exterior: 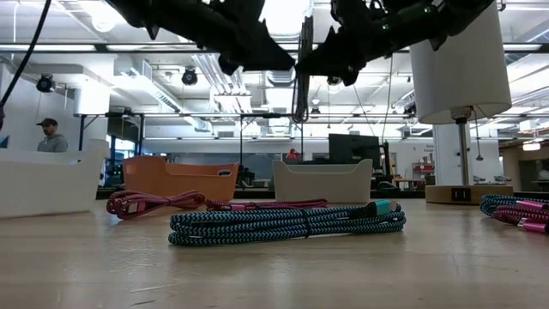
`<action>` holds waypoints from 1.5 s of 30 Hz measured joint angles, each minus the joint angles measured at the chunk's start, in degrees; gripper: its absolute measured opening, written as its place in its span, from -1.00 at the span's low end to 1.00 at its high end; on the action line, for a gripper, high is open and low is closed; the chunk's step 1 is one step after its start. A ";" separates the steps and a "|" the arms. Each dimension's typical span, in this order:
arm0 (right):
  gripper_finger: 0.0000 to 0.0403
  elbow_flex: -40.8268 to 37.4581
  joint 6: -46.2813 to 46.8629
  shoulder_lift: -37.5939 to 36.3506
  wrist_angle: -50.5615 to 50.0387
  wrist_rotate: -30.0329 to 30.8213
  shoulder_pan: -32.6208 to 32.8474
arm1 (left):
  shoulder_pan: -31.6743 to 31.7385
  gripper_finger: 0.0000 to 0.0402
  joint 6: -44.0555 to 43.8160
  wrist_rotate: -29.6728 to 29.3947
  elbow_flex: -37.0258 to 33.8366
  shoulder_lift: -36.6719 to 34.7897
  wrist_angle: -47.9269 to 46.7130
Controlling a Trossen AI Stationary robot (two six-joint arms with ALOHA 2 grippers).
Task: Pick & Place USB Port
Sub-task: Put the white USB cable into the gray bin
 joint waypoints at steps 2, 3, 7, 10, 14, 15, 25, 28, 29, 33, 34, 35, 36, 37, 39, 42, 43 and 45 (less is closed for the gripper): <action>-0.88 1.19 -1.87 -0.01 -3.30 5.72 -0.03 | -0.12 -0.48 -0.21 -0.20 -0.04 0.00 -0.98; -0.88 1.86 -2.44 0.05 -5.71 9.16 -0.12 | -0.23 -0.48 -0.44 -0.28 -0.04 -0.02 -1.04; -0.88 4.86 -2.55 1.27 -15.15 18.62 -1.32 | -0.48 -0.50 -0.66 -0.01 -0.04 -2.28 -3.98; -0.88 7.00 -1.09 2.71 -18.20 19.24 -3.04 | -0.48 -0.50 -1.70 -0.02 -0.04 -4.97 -8.78; -0.88 8.68 -0.33 6.93 -19.29 19.21 -5.88 | -0.48 -0.50 -4.08 -0.02 -0.04 -9.82 -15.58; -0.88 9.19 -0.42 8.23 -19.40 19.24 -6.63 | -0.50 -0.51 -4.52 -0.03 -0.04 -11.06 -17.18; -0.88 18.92 -4.67 23.94 -20.35 19.79 -13.06 | -0.54 -0.50 -5.51 -0.04 -4.02 -19.75 -20.93; -0.88 23.37 -3.54 27.99 -25.73 20.40 -14.24 | -0.54 -0.50 -7.21 -0.04 -6.51 -21.21 -20.36; -0.88 24.97 -3.09 29.18 -28.29 20.88 -14.56 | -0.54 -0.50 -7.65 -0.06 -7.37 -21.53 -19.87; -0.88 31.16 -2.74 33.18 -39.35 23.05 -15.67 | -0.54 -0.50 -8.57 -0.10 -10.18 -22.48 -17.08; -0.88 32.51 -2.55 34.30 -42.63 23.98 -15.81 | -0.54 -0.50 -8.69 -0.12 -10.61 -22.64 -16.05; -0.88 33.92 -2.03 35.40 -45.79 24.83 -15.93 | -0.54 -0.50 -8.88 -0.12 -11.15 -22.93 -15.42; -0.88 35.33 -1.25 36.54 -48.40 25.26 -16.09 | -0.54 -0.50 -8.89 -0.18 -11.61 -23.16 -15.32; -0.88 36.56 -0.59 37.49 -51.10 25.37 -16.24 | -0.54 -0.50 -8.85 -0.21 -11.93 -23.28 -14.61; -0.88 38.96 0.10 39.14 -55.42 25.39 -16.37 | -0.54 -0.50 -8.85 -0.21 -12.22 -23.58 -14.41; -0.85 41.78 0.10 41.46 -59.45 25.37 -16.61 | -0.54 -0.50 -8.85 -0.21 -12.17 -23.65 -14.17; -0.83 42.38 0.12 42.19 -59.78 25.37 -16.64 | -0.54 -0.50 -8.83 -0.19 -12.17 -23.65 -14.36; -0.79 43.28 -0.01 43.11 -59.65 25.35 -16.69 | -0.54 -0.50 -8.83 -0.19 -12.13 -23.65 -14.29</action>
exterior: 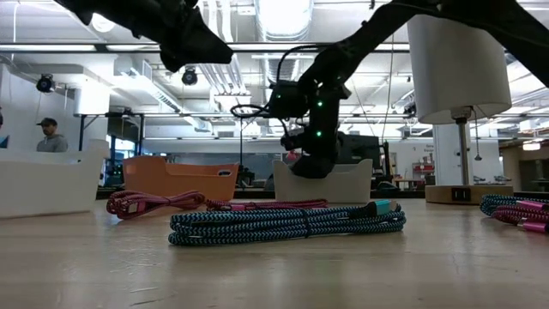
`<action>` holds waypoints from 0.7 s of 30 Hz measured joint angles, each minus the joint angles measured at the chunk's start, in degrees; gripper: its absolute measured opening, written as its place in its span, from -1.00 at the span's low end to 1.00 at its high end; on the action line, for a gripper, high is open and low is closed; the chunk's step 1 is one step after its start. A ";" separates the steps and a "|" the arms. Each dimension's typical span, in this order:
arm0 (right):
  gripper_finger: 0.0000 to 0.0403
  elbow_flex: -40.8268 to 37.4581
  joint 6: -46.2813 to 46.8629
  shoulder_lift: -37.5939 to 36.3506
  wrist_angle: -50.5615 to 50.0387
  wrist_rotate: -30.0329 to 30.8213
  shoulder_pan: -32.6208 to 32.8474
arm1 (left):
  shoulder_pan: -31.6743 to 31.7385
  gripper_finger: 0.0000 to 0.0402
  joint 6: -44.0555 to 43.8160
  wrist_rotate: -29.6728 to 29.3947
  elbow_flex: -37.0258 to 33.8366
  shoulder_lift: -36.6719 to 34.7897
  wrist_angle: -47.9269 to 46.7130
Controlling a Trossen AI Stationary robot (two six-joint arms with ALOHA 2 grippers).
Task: Pick & Place USB Port
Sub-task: Put the white USB cable into the gray bin, then put the top left pink USB cable into the orange bin
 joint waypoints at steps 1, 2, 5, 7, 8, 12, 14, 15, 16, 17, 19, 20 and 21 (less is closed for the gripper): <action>-0.77 0.51 -0.12 0.33 -0.11 0.00 0.02 | 0.00 -0.50 0.00 0.00 0.00 0.00 -0.03; -0.74 0.97 -0.12 0.56 0.12 0.00 0.02 | 0.00 -0.50 0.01 0.00 0.00 0.00 -0.08; -0.65 1.59 -0.15 1.06 0.10 -0.04 0.06 | 0.00 -0.50 -0.02 0.04 0.00 0.00 -0.07; -0.60 1.60 -0.19 1.04 0.10 -0.04 0.06 | 0.00 -0.50 -0.02 0.12 0.00 0.00 -0.08; -0.57 1.58 -0.20 0.88 0.14 -0.04 0.06 | 0.00 -0.50 -0.02 0.20 0.00 0.02 -0.07; -0.48 1.34 -0.27 -0.15 -0.51 -0.04 0.06 | 0.00 -0.50 -0.04 0.20 0.00 0.02 -0.09; -0.44 1.56 -0.30 -0.90 -2.14 -0.04 0.27 | 0.00 -0.50 -0.22 0.20 0.00 0.04 -0.11; -0.42 1.74 -0.24 -1.23 -2.96 -0.04 0.48 | 0.00 -0.50 -0.43 0.20 0.00 0.04 -0.13; -0.41 1.87 -0.17 -1.60 -3.50 -0.06 0.76 | 0.00 -0.50 -0.71 0.20 0.00 0.04 -0.14; -0.39 1.91 -0.15 -2.13 -4.03 -0.13 1.11 | 0.00 -0.50 -1.17 0.20 0.00 0.04 -0.23; -0.37 1.88 -0.16 -3.46 -4.89 -0.27 1.96 | 0.00 -0.50 -2.48 0.18 0.00 0.04 -0.90; -0.36 1.83 -0.16 -4.32 -4.79 -0.28 2.46 | 0.00 -0.50 -3.32 0.20 0.00 0.04 -1.29; -0.35 1.77 -0.17 -5.15 -4.84 -0.28 2.96 | 0.00 -0.50 -4.42 0.20 0.00 0.07 -1.86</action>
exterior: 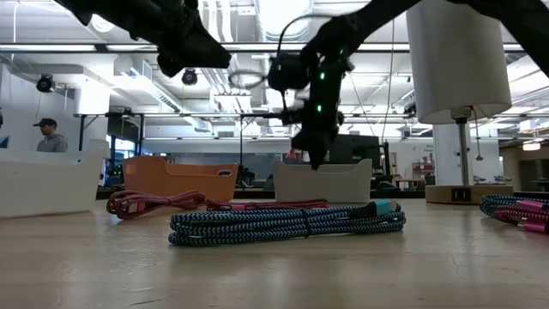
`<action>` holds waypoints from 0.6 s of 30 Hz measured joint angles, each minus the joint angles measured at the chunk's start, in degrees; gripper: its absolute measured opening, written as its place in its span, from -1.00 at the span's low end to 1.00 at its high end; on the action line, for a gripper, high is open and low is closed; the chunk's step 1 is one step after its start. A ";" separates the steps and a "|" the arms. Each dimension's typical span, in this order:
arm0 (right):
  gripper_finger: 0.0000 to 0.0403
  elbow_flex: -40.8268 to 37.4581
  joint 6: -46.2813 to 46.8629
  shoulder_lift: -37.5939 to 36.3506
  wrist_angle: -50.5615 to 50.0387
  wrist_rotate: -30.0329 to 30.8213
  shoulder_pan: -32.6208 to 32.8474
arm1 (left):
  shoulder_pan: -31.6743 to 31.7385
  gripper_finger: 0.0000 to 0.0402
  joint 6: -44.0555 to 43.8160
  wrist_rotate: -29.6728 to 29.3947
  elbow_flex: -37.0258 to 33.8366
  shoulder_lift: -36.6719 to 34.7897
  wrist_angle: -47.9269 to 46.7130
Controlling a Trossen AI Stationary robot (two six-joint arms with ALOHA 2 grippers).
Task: Pick & Place USB Port
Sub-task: Put the top left pink USB cable into the orange bin
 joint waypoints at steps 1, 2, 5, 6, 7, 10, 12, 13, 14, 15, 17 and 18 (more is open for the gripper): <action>-0.35 0.00 0.00 -0.90 0.02 0.00 0.46 | 0.00 -0.50 -1.16 0.00 0.00 0.00 -0.68; -0.34 -0.02 0.00 -1.78 0.02 0.00 0.98 | 0.00 -0.50 -2.34 0.00 0.00 0.00 -1.49; -0.36 -0.39 -0.13 -4.69 0.07 0.00 2.53 | 0.00 -0.50 -5.94 0.00 0.00 0.00 -4.38; -0.37 -0.60 -0.18 -5.84 0.12 -0.02 3.00 | 0.00 -0.50 -7.21 -0.01 0.00 0.00 -5.51; -0.37 -0.90 -0.07 -7.02 0.16 -0.09 3.46 | 0.00 -0.50 -8.74 -0.02 0.00 0.01 -6.27; -0.40 -1.90 0.60 -10.21 0.42 -0.16 4.79 | -0.04 -0.50 -12.93 0.00 0.00 0.04 -7.49; -0.42 -2.92 1.01 -12.08 0.48 -0.24 5.64 | -0.28 -0.51 -14.02 -0.04 0.00 0.04 -7.41; -0.43 -3.65 1.37 -12.97 0.83 -0.26 6.14 | -0.48 -0.52 -14.05 -0.04 0.00 0.04 -7.35; -0.44 -4.56 1.78 -13.93 1.38 -0.26 6.59 | -0.72 -0.53 -14.09 -0.04 0.00 0.04 -7.36; -0.45 -5.87 2.20 -15.01 2.23 -0.34 7.12 | -0.90 -0.53 -14.17 -0.02 0.00 0.04 -7.35; -0.48 -9.10 2.76 -17.09 4.71 -0.88 8.27 | -1.37 -0.54 -14.21 -0.02 0.00 0.04 -7.37; -0.49 -11.11 2.88 -18.14 6.48 -2.00 8.81 | -1.63 -0.54 -14.21 -0.02 0.01 0.04 -7.41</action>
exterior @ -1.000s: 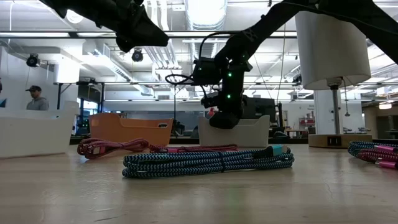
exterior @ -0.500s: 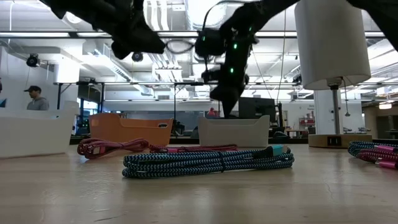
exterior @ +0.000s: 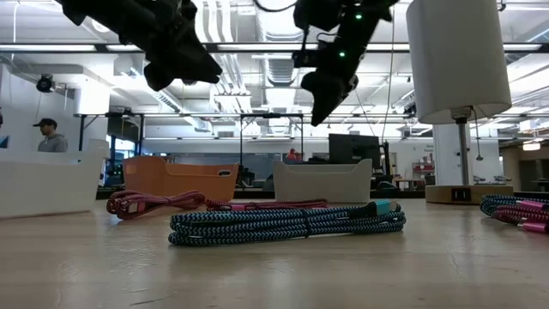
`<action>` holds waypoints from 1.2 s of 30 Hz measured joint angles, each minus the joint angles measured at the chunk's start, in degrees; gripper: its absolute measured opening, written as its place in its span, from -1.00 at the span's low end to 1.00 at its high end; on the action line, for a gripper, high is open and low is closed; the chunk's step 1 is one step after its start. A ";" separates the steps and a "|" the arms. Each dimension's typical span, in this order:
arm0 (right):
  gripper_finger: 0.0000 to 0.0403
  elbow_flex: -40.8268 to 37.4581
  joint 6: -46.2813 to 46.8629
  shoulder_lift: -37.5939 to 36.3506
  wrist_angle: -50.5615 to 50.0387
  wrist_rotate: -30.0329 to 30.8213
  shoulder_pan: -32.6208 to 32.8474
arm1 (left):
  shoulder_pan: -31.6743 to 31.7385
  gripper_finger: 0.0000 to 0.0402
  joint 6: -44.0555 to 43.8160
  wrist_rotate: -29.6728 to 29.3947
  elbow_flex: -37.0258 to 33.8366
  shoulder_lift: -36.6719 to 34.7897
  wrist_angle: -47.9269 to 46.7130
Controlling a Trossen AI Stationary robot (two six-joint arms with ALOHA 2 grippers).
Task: Pick & Place USB Port
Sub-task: Put the top left pink USB cable into the orange bin
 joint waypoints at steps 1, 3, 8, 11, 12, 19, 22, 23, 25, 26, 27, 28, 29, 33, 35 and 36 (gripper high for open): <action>-0.50 -2.06 0.01 -1.02 1.93 -1.74 0.52 | -0.31 -0.54 -0.04 0.00 0.02 0.00 -0.09; -0.53 -6.68 0.05 -3.03 6.58 -6.36 1.51 | -0.98 -0.54 -0.41 -0.02 0.03 0.00 -0.07; -0.58 -16.52 -0.70 -7.65 20.66 -16.75 3.95 | -3.36 -0.54 -3.53 -0.03 0.18 0.52 -0.35; -0.60 -20.13 -2.43 -9.96 25.08 -17.92 5.43 | -5.39 -0.54 -4.58 -0.03 1.09 1.84 -0.44; -0.61 -20.98 -2.53 -10.66 25.87 -17.94 5.89 | -6.03 -0.54 -4.65 -0.02 1.64 2.45 -0.41; -0.63 -24.80 -1.14 -13.73 26.86 -17.94 8.63 | -8.17 -0.54 -3.27 -0.28 9.69 9.78 -6.80; -0.62 -26.42 -1.02 -13.62 28.98 -18.17 9.41 | -8.14 -0.54 -5.15 -1.89 14.58 13.88 -15.79; -0.61 -26.86 -0.94 -13.34 29.83 -18.33 9.75 | -8.17 -0.54 -5.79 -2.44 16.09 15.36 -18.48; -0.61 -28.08 -0.92 -13.12 32.29 -20.61 10.07 | -8.35 -0.54 -6.70 -2.66 18.70 18.03 -22.90; -0.61 -28.90 -0.92 -13.12 33.32 -22.16 10.24 | -8.47 -0.54 -6.86 -2.64 19.89 19.31 -24.57; -0.61 -29.66 -0.92 -13.12 35.20 -23.66 10.44 | -8.64 -0.54 -6.90 -2.59 20.97 20.52 -25.99; -0.62 -30.36 -0.94 -13.12 37.40 -24.99 10.62 | -8.84 -0.54 -6.95 -2.56 21.95 21.67 -27.61; -0.63 -31.06 -0.98 -13.17 39.22 -26.10 10.82 | -8.97 -0.54 -7.12 -2.28 22.63 22.72 -28.79; -0.66 -32.94 -1.16 -13.18 44.06 -28.99 10.98 | -9.49 -0.54 -9.79 0.28 24.71 25.82 -32.97; -0.66 -33.25 -1.16 -13.18 44.11 -29.32 10.98 | -9.70 -0.54 -11.41 1.88 24.84 26.83 -34.13; -0.66 -33.45 -1.16 -13.17 44.11 -29.32 10.98 | -9.79 -0.54 -12.23 2.32 24.68 27.33 -34.39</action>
